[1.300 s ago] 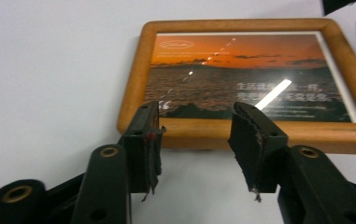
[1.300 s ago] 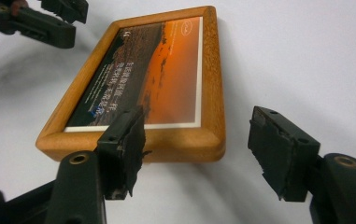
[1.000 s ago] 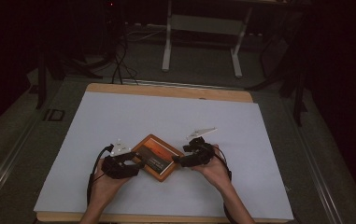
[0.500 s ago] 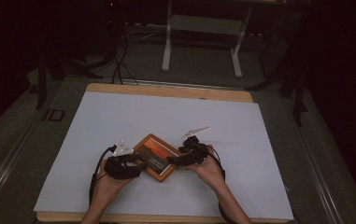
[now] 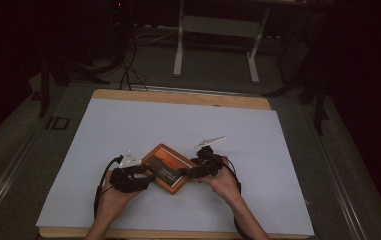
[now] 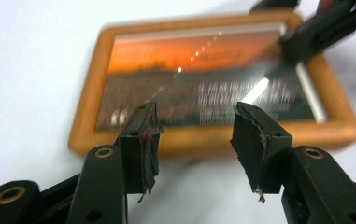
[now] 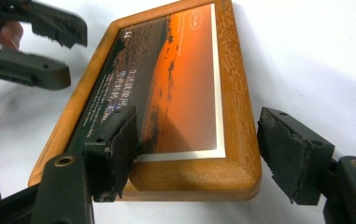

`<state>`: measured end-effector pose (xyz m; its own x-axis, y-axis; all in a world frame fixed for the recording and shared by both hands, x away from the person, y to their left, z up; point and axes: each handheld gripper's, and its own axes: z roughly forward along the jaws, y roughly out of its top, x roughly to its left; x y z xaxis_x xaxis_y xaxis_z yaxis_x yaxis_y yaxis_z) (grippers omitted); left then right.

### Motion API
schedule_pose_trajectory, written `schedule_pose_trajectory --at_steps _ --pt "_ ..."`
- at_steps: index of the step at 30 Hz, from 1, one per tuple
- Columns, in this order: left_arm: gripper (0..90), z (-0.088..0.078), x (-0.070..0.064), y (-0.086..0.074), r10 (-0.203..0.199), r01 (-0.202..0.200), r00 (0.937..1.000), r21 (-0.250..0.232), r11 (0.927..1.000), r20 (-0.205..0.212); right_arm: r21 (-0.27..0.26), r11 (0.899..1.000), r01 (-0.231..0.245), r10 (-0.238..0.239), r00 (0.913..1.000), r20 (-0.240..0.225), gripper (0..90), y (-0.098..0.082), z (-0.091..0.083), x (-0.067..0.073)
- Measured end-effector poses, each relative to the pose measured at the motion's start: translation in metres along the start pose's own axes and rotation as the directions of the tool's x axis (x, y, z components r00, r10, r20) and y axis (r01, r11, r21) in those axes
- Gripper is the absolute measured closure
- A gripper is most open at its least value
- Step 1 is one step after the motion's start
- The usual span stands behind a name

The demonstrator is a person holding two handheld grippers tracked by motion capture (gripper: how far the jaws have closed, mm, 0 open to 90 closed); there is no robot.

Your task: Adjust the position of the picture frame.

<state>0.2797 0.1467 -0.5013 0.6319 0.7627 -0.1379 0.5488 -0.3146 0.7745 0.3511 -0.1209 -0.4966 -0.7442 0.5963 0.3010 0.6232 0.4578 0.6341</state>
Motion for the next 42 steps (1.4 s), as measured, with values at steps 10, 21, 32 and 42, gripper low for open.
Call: schedule_pose_trajectory --at_steps 10,21,32,42 --pt "88.8 0.016 -0.006 0.003 0.045 -0.047 0.9982 0.048 0.9978 0.041 0.002 1.000 -0.006 0.006 1.0000 -0.005 29.1 0.000 0.001 0.001" --pt "89.5 0.011 -0.009 -0.007 0.074 -0.079 0.9962 0.122 0.9894 0.046 0.030 0.999 -0.019 0.021 0.9971 -0.073 36.0 -0.001 0.000 0.008" --pt "89.2 0.012 -0.005 -0.010 0.057 -0.066 0.9958 0.133 0.9889 0.072 0.054 0.998 -0.013 0.021 0.9884 -0.150 54.1 -0.003 0.002 0.018" --pt "73.6 0.003 0.009 -0.008 0.026 -0.037 0.9929 0.090 0.9952 0.116 0.021 0.999 -0.049 0.053 0.9708 -0.234 64.8 0.000 -0.003 0.012"
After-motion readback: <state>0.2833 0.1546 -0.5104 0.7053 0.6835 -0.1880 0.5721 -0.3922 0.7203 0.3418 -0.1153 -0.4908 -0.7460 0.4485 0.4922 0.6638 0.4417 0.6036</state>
